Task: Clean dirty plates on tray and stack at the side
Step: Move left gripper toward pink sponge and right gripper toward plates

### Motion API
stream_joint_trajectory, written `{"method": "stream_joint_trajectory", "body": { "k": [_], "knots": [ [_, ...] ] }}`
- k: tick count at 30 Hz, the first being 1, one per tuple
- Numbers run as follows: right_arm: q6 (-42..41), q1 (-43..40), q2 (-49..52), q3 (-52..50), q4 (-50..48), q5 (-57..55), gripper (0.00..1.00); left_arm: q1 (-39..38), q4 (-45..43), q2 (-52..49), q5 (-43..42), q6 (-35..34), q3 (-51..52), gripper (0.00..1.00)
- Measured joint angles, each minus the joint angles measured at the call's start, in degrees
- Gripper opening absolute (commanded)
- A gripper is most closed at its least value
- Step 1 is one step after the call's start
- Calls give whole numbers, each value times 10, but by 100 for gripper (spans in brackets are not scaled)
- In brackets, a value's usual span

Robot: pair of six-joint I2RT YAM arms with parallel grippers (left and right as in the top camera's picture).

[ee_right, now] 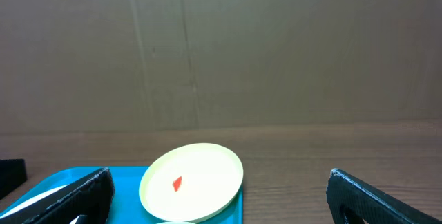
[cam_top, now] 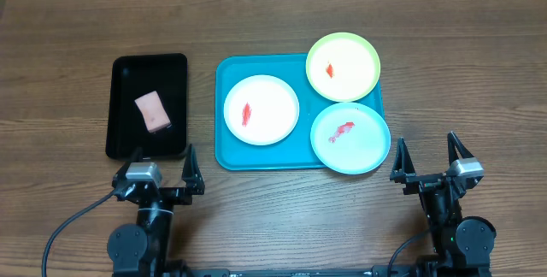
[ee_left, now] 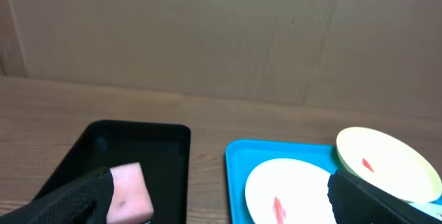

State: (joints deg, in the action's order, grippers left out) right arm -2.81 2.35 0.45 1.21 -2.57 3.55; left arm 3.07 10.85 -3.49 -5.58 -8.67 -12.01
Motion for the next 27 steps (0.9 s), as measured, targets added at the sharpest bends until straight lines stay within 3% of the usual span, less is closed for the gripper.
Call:
{"method": "stream_joint_trajectory", "body": {
  "k": [17, 27],
  "knots": [
    [-2, 0, 7, 22, 0, 5, 100, 0, -1, -206, -13, 0, -184, 100],
    [-2, 0, 127, 132, 1, 24, 100, 0, 0, -219, -13, 0, -211, 100]
  ]
}}
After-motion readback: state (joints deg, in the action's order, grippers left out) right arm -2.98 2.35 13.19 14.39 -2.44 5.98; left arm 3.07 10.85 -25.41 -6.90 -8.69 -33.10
